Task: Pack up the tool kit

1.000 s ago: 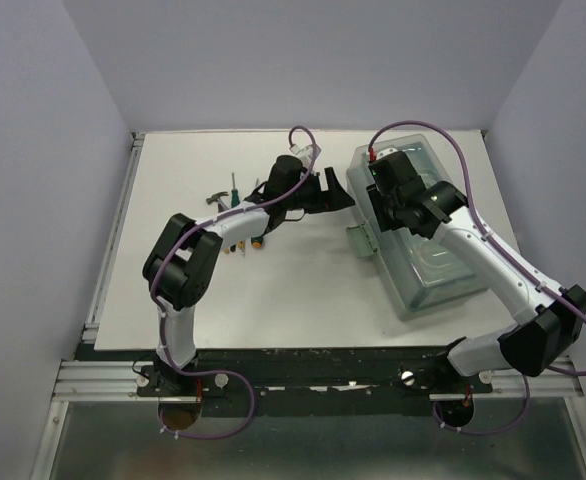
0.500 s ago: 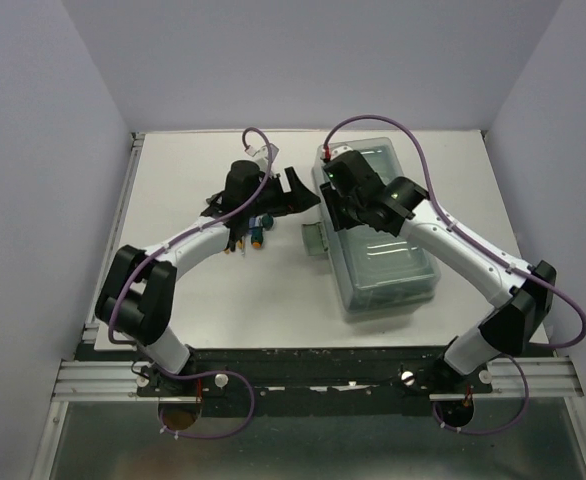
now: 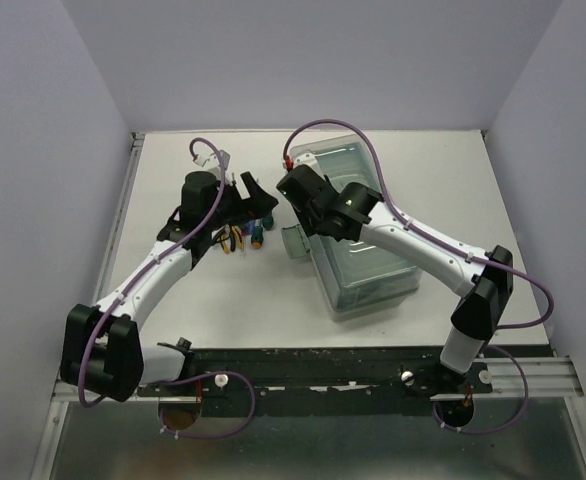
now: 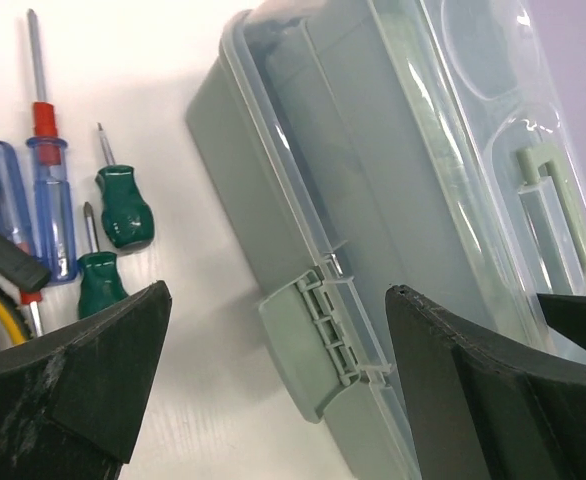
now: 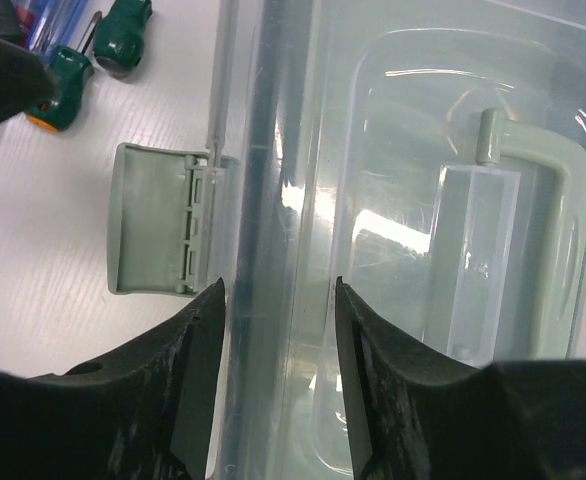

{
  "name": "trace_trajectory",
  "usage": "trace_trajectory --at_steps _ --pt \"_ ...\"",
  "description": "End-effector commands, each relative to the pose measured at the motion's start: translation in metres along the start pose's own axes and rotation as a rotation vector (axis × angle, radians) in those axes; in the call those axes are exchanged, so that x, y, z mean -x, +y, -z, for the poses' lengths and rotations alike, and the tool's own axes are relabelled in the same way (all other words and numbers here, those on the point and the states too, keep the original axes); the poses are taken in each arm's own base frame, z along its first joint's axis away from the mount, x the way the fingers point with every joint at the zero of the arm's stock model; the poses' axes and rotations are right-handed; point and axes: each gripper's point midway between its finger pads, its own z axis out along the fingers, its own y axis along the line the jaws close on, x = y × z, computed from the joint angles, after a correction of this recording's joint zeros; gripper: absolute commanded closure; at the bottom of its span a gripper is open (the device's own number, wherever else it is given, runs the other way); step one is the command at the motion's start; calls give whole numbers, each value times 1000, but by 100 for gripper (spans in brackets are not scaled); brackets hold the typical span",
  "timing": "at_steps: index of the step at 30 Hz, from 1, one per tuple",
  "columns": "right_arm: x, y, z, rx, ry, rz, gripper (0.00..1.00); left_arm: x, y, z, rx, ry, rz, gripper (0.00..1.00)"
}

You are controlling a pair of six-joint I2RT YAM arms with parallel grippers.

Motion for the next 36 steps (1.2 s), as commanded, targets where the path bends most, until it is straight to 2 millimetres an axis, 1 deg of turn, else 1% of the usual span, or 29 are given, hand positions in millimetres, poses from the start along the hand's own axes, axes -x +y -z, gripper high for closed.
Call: trace_trajectory --at_steps 1,2,3,7,9,11,12,16,20,24,28,32,36 --pt "-53 -7 -20 -109 168 94 49 18 2 25 21 -6 2 1" --pt "-57 -9 -22 -138 177 112 51 22 1 30 23 -4 -12 1" --pt "-61 -12 -24 -163 191 131 55 30 -2 35 22 -16 -33 1" --pt "-72 -14 -30 -215 227 185 77 44 -12 47 -1 -28 -81 1" --pt "-72 -14 -27 -216 234 190 86 45 -11 46 -3 -27 -84 1" --pt "-68 -13 -22 -202 224 181 97 41 -8 43 -1 -17 -70 1" --pt "-64 -14 -18 -194 211 172 99 39 -8 42 -5 -13 -54 1" --pt "-42 -18 0 -158 151 144 99 34 -6 35 -25 -14 -3 1" --pt "-22 -22 14 -132 85 133 99 34 -2 24 -31 -21 30 1" --pt "-11 -26 21 -131 55 138 99 31 4 9 -35 -21 59 1" --pt "-1 -31 29 -131 27 124 99 20 14 -9 -31 4 85 1" --pt "7 -35 34 -131 3 117 99 8 18 -26 -41 35 110 1" --pt "12 -40 38 -139 -11 112 99 -2 22 -37 -50 54 134 1"
